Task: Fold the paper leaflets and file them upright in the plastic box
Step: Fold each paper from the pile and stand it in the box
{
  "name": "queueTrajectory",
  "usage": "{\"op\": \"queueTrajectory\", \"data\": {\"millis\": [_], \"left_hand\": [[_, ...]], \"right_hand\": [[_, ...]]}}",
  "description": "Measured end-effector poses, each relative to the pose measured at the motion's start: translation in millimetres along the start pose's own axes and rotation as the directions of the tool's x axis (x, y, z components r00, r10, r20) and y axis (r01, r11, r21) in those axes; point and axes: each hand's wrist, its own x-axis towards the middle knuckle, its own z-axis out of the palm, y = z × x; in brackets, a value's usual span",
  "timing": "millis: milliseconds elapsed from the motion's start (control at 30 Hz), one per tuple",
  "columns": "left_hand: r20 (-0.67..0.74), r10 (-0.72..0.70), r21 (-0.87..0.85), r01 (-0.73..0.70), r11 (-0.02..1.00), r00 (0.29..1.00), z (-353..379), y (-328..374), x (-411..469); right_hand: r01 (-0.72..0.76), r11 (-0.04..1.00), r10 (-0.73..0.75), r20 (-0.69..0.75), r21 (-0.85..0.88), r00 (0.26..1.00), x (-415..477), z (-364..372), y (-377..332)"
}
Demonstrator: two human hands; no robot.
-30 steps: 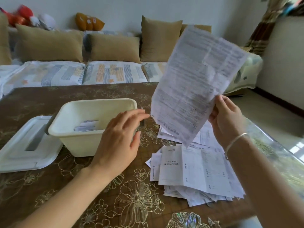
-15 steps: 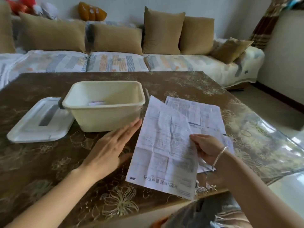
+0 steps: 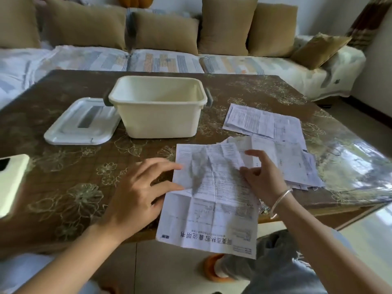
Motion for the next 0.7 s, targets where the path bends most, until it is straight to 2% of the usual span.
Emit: {"op": "queueTrajectory", "data": {"millis": [100, 200, 300, 367, 467, 533, 700], "left_hand": [[0.077, -0.010, -0.026, 0.012, 1.000, 0.997, -11.8, -3.2, -16.1], [0.107, -0.018, -0.023, 0.021, 1.000, 0.994, -23.5, -9.2, -26.5], [0.095, -0.002, -0.014, 0.004, 1.000, 0.995, -35.6, -10.3, -29.2], [0.105, 0.031, 0.009, -0.032, 0.999, 0.994, -40.1, -12.1, -31.4], [0.163, 0.056, 0.013, -0.059, 0.998, 0.985, -38.7, -19.2, -36.1], [0.242, 0.034, -0.023, -0.029, 0.999, 0.970, -32.1, -22.4, -37.7], [0.413, 0.045, -0.084, -0.011, 0.996, 0.910, -15.1, -32.1, -39.8]], "right_hand": [[0.060, 0.995, -0.052, 0.095, -0.079, 0.994, -4.8, 15.4, -4.4], [0.231, 0.949, -0.200, 0.156, -0.217, 0.967, -0.9, 31.3, -10.3], [0.410, 0.853, -0.358, 0.208, -0.324, 0.910, 5.4, 44.8, -14.8], [0.521, 0.779, -0.473, 0.218, -0.350, 0.854, 5.4, 48.2, -14.0], [0.730, 0.635, -0.641, 0.353, -0.254, 0.681, -1.1, 44.6, -6.4], [0.787, 0.574, -0.661, 0.439, -0.225, 0.608, -5.8, 42.0, -0.2], [0.779, 0.590, -0.619, 0.501, -0.212, 0.605, -7.0, 38.9, 4.3]]}}
